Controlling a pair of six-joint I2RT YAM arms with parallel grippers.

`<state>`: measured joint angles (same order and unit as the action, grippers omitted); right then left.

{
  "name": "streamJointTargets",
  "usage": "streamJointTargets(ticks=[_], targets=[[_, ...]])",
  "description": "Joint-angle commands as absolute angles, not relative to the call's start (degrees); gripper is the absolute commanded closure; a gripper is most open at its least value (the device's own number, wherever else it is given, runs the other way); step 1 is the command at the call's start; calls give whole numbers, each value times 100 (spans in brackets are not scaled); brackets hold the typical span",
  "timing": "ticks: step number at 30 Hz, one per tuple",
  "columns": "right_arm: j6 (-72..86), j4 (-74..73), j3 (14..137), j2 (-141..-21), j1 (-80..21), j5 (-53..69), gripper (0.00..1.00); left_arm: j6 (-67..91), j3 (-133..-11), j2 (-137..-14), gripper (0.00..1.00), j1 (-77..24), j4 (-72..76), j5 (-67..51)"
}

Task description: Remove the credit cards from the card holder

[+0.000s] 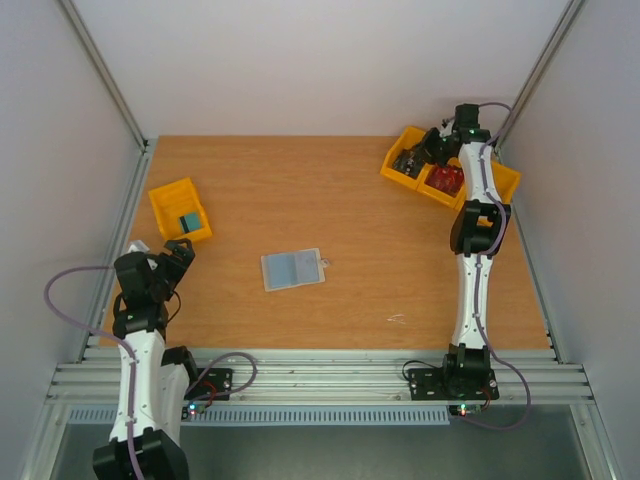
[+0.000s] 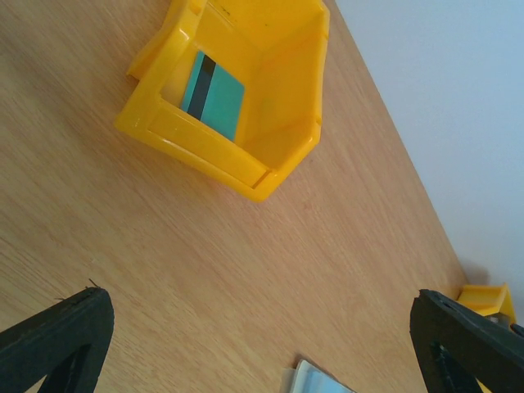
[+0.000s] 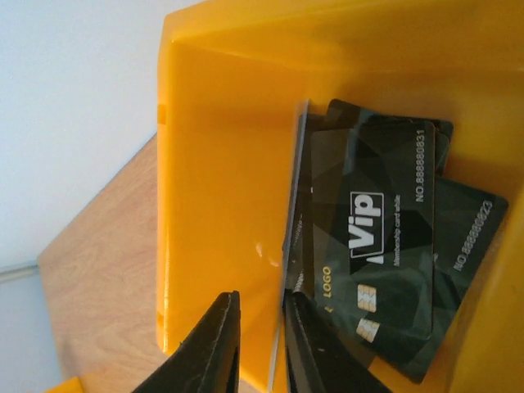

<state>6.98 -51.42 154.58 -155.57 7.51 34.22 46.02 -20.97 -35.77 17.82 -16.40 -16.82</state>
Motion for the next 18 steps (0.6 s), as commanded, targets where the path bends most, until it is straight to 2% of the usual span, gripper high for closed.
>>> streamJointTargets(ticks=[1, 4, 7, 13, 18], targets=[[770, -5146, 15679, -15730, 764, 3399, 75, 4543, -2131, -3619, 1, 1836, -1318, -1570], [636, -5396, 15675, -15543, 752, 3136, 63, 4535, -2136, -3592, 1, 1837, -1332, -1564], [240, -5453, 15676, -15044, 660, 2898, 55, 4512, -2128, -3546, 1, 1837, -1303, -1599], [-321, -5715, 15638, -13915, 517, 1628, 48, 4500, -2122, -3376, 1, 1837, -1261, -1799], [-798, -6145, 15388, -13041, 160, 1519, 43, 4517, -2201, -3274, 1, 1834, -1164, -2253]])
